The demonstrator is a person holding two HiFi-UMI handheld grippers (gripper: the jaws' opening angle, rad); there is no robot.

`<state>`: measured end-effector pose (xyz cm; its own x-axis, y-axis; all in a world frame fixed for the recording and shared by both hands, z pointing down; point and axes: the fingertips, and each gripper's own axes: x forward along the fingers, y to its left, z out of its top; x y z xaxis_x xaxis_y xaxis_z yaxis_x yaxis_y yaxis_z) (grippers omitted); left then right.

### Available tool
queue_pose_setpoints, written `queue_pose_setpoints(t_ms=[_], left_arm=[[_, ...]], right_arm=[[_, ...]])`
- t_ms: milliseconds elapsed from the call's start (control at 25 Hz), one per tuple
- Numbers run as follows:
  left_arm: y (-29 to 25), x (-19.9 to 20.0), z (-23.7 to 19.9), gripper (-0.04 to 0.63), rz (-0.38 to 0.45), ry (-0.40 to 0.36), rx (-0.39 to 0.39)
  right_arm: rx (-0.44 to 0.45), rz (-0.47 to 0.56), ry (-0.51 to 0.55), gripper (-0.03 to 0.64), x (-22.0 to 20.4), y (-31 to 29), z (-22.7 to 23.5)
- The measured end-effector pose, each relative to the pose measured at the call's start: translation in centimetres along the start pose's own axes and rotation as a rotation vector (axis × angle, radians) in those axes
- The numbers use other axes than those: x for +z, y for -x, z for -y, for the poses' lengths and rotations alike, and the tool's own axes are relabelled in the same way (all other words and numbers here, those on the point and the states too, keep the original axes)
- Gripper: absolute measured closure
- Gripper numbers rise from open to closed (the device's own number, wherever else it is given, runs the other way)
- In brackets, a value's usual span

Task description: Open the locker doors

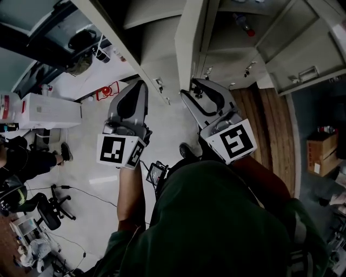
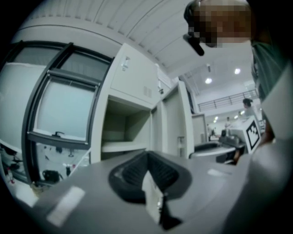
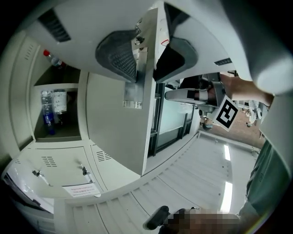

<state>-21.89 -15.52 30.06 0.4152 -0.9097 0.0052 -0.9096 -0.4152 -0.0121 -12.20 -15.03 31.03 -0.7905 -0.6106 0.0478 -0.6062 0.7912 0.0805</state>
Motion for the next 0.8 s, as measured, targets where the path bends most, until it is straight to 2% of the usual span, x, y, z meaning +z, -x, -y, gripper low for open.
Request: queue_pose_setpoints(t_ms=[520, 800], left_arm=[[-1.4, 0.1, 3.9, 0.595, -0.009, -0.015, -0.08], [-2.5, 0.3, 5.9, 0.595, -0.011, -0.016, -0.094]], right_arm=[[-0.122, -0.018, -0.013, 0.499, -1.0, 6.4, 4.3], [-0.159, -0.024, -0.008, 0.502, -1.2, 8.9, 7.0]])
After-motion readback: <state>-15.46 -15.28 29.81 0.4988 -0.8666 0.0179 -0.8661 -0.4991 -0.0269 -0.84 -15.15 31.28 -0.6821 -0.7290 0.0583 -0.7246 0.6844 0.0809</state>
